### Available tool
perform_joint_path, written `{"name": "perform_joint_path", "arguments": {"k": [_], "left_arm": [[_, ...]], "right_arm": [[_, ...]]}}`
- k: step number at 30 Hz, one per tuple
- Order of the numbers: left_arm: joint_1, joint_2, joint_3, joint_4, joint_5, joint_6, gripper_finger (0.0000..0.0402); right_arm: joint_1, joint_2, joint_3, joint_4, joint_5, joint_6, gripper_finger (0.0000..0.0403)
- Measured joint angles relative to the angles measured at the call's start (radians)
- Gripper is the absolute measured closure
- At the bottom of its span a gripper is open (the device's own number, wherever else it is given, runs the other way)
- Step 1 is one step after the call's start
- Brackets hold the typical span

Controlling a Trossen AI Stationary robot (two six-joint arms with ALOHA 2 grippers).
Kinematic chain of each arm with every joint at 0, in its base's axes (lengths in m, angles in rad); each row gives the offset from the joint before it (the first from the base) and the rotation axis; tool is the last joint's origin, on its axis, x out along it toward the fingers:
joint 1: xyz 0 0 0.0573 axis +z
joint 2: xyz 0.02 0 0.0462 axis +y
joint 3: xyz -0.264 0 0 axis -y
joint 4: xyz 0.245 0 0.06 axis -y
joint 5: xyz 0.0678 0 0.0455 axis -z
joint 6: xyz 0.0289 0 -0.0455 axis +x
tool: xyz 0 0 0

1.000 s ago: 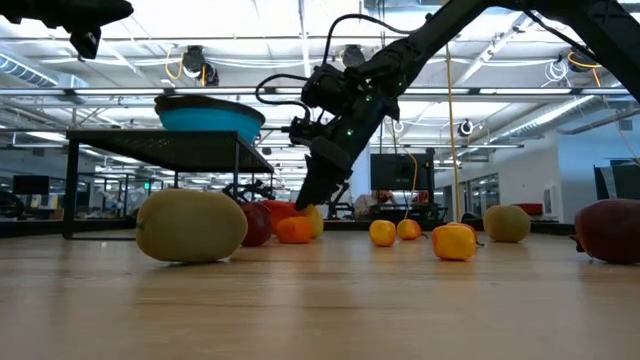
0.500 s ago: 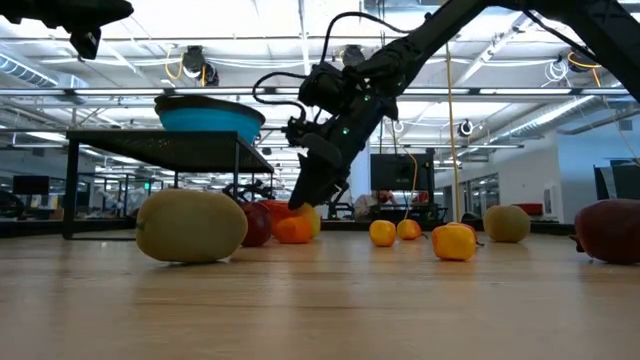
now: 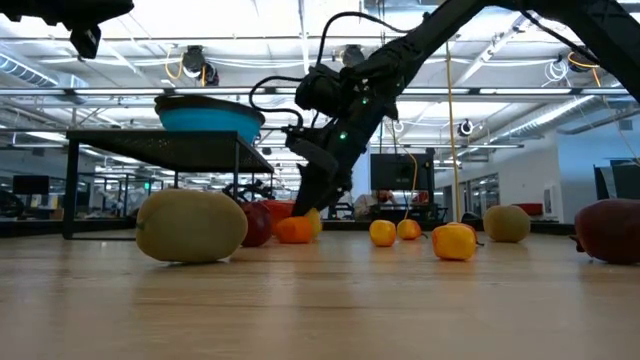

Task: Pick & Place Fruit
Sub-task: Put the mango into the blue strainer bowl on the shelf

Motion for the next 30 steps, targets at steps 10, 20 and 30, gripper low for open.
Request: {"name": "perform_joint_path", "arguments": {"k": [10,20,30], "left_arm": [[0.0,0.0,0.0,0.129,0.0,0.0,0.0378],[0.0,0.0,0.0,0.165,0.0,0.004,0.0378],[0.0,0.0,0.0,0.165,0.0,0.003,0.0378]], "right_arm": [[0.023,-0.2,-0.002,-0.203,0.112,-0.057,0.0201],[0.075,-0.508,-0.001,-0.287,0.135,-0.036,0.0201],[0.163,-0.743,-0.005,-0.125,0.131,-0.122,0.0202]]}}
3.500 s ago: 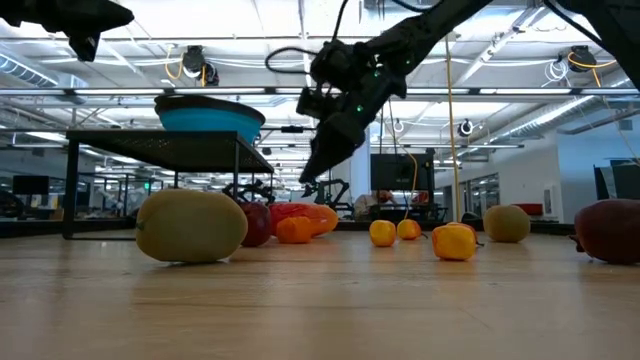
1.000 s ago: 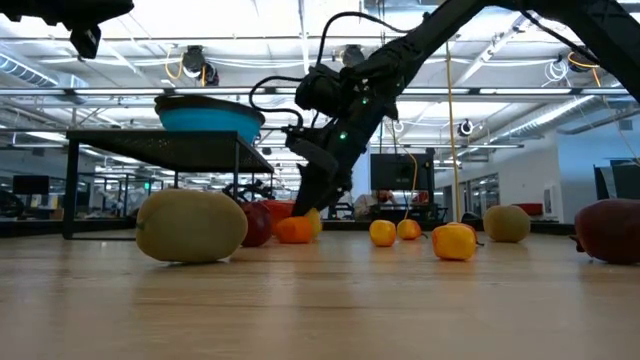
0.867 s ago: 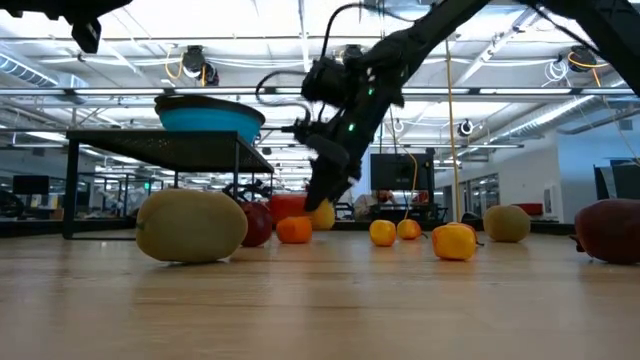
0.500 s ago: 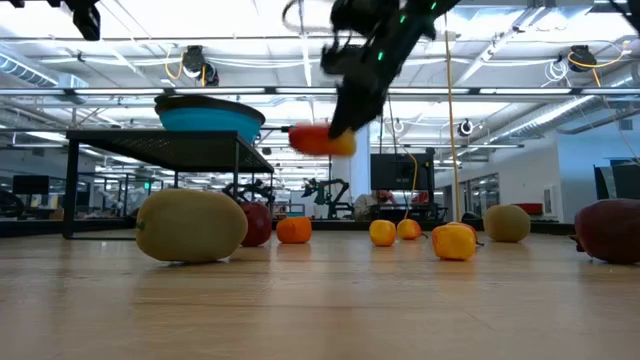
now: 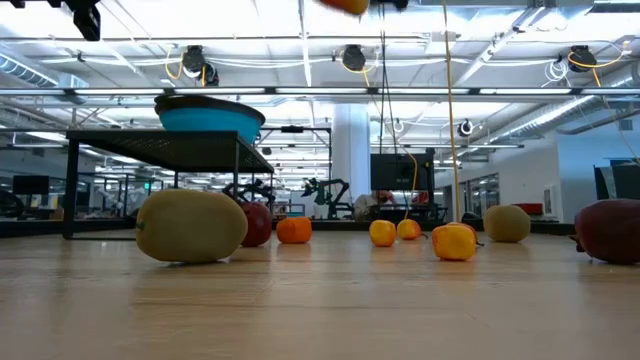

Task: Pick & Place Fruit
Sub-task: Put the mango into the blue strainer bowl on the shelf

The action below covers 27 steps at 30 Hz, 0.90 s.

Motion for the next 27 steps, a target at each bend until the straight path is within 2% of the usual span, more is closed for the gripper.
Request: {"name": "perform_joint_path", "arguments": {"k": [12,17,22,27], "left_arm": [[0.0,0.0,0.0,-0.001,0.0,0.001,0.0378],[0.0,0.0,0.0,-0.001,0.0,0.002,0.0378],[0.0,0.0,0.0,-0.002,0.0,0.014,0.0378],[0.0,0.0,0.0,-0.002,-0.001,0.039,0.0378]], "right_arm": [[0.149,-0.175,-0.179,0.363,-0.001,-0.315,0.02],[0.221,-0.233,-0.295,0.612,-0.006,-0.485,0.0196],[0.263,-0.285,-0.449,0.93,-0.104,-0.639,0.0195],[0.274,-0.324,-0.587,1.203,-0.103,-0.629,0.0194]]}}
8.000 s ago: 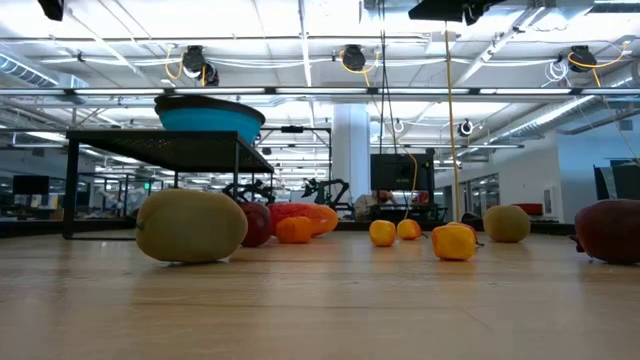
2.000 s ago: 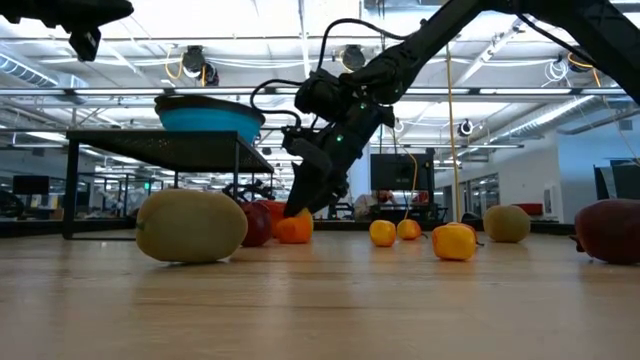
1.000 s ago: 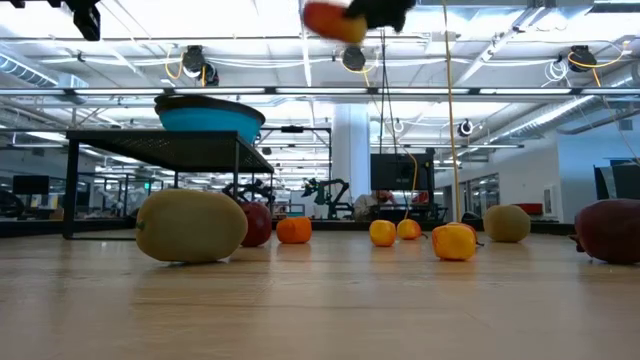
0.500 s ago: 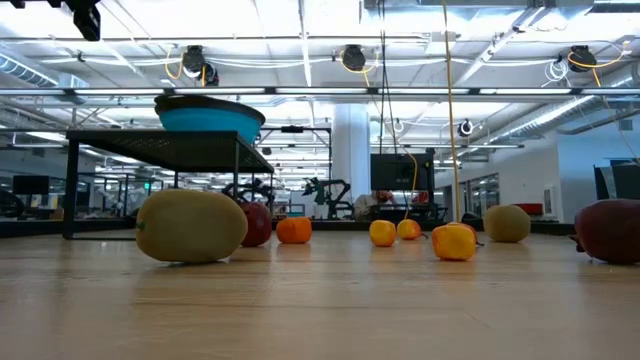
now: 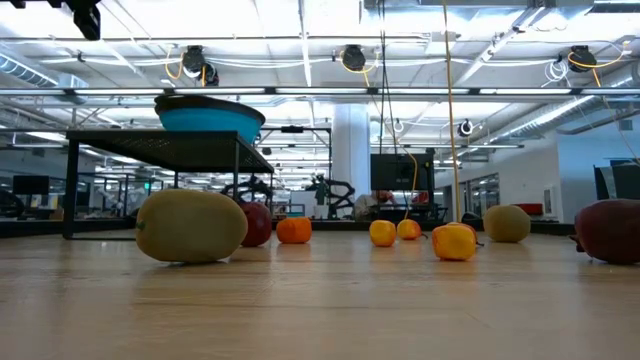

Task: Pick & Place Fruit
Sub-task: Put the mango into the blue strainer bowl on the shelf

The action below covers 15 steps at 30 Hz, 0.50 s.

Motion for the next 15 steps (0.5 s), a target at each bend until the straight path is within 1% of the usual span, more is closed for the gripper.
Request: {"name": "perform_joint_path", "arguments": {"k": [4,11,13,15], "left_arm": [[0.0,0.0,0.0,0.0,0.0,0.021,0.0378],[0.0,0.0,0.0,0.0,-0.001,0.023,0.0378],[0.0,0.0,0.0,0.0,-0.001,0.023,0.0378],[0.0,0.0,0.0,0.0,-0.001,0.023,0.0378]], "right_arm": [[-0.001,-0.026,-0.066,0.099,0.003,0.04,0.0193],[-0.001,-0.039,-0.084,0.128,0.004,0.047,0.0193],[-0.001,-0.039,-0.085,0.136,0.004,0.119,0.0193],[-0.001,-0.046,-0.085,0.138,0.004,0.256,0.0193]]}}
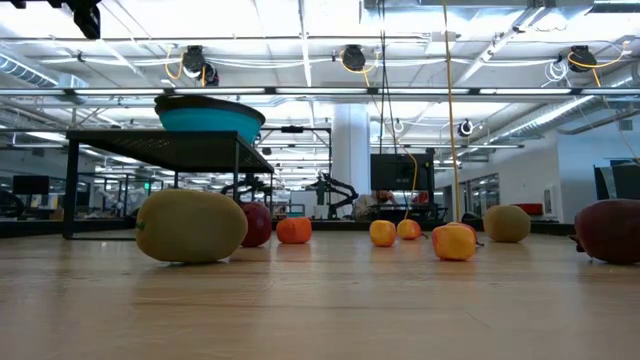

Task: Pick & Place Fruit
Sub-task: Put the mango into the blue strainer bowl on the shelf

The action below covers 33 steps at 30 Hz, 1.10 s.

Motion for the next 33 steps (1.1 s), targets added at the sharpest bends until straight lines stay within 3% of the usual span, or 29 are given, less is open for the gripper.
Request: {"name": "perform_joint_path", "arguments": {"k": [7,15,18,30,33], "left_arm": [[0.0,0.0,0.0,0.0,0.0,-0.006,0.0378],[0.0,0.0,0.0,0.0,0.0,-0.006,0.0378],[0.0,0.0,0.0,0.0,0.0,-0.006,0.0378],[0.0,0.0,0.0,0.0,0.0,-0.01,0.0378],[0.0,0.0,0.0,0.0,0.0,-0.006,0.0378]], "right_arm": [[-0.001,-0.032,0.0,-0.014,-0.052,0.483,0.0193],[-0.001,-0.037,0.0,-0.015,-0.439,0.75,0.0193],[0.001,-0.037,0.0,-0.022,-0.508,0.766,0.0193],[0.0,-0.033,0.0,-0.044,-0.503,0.713,0.0193],[0.001,-0.033,0.0,-0.045,-0.461,0.71,0.0193]]}}
